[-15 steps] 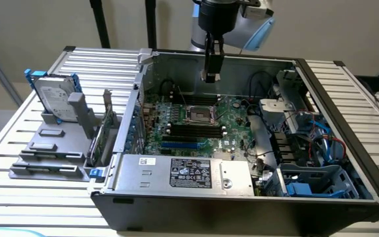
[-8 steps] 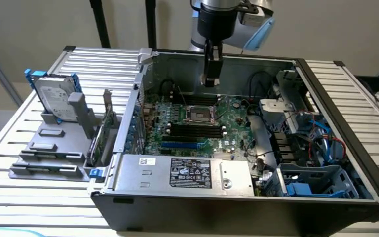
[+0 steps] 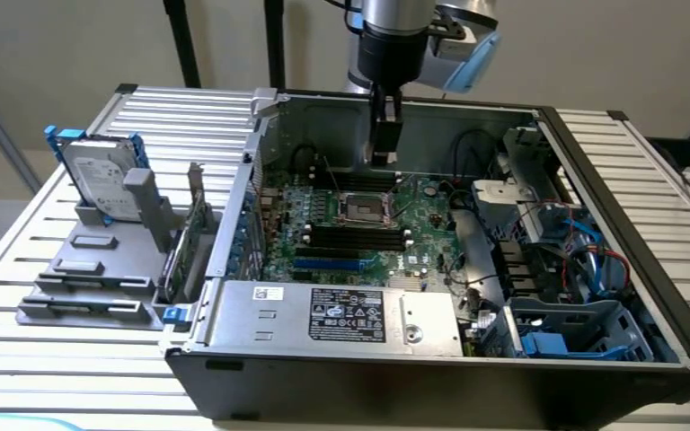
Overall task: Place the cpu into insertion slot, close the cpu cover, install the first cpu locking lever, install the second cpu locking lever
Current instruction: 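Place the cpu into insertion slot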
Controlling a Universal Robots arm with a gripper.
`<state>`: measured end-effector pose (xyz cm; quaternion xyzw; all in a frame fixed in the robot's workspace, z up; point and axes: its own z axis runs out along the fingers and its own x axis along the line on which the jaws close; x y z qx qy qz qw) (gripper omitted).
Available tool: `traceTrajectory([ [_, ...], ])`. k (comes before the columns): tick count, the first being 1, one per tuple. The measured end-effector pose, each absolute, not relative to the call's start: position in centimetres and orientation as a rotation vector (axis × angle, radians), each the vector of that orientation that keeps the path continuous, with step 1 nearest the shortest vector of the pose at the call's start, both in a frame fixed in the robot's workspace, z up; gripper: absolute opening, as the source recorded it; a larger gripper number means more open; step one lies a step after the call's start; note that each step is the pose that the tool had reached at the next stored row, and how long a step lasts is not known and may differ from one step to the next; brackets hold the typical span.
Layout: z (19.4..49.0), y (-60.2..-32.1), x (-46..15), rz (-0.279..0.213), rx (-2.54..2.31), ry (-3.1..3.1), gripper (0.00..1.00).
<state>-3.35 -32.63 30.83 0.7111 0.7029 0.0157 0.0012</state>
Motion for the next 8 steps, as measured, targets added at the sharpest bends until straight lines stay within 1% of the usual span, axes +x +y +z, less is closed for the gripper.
traceTrajectory([
  [8,29.2,-32.6,-3.5,0.049,2.232,2.207,0.54],
])
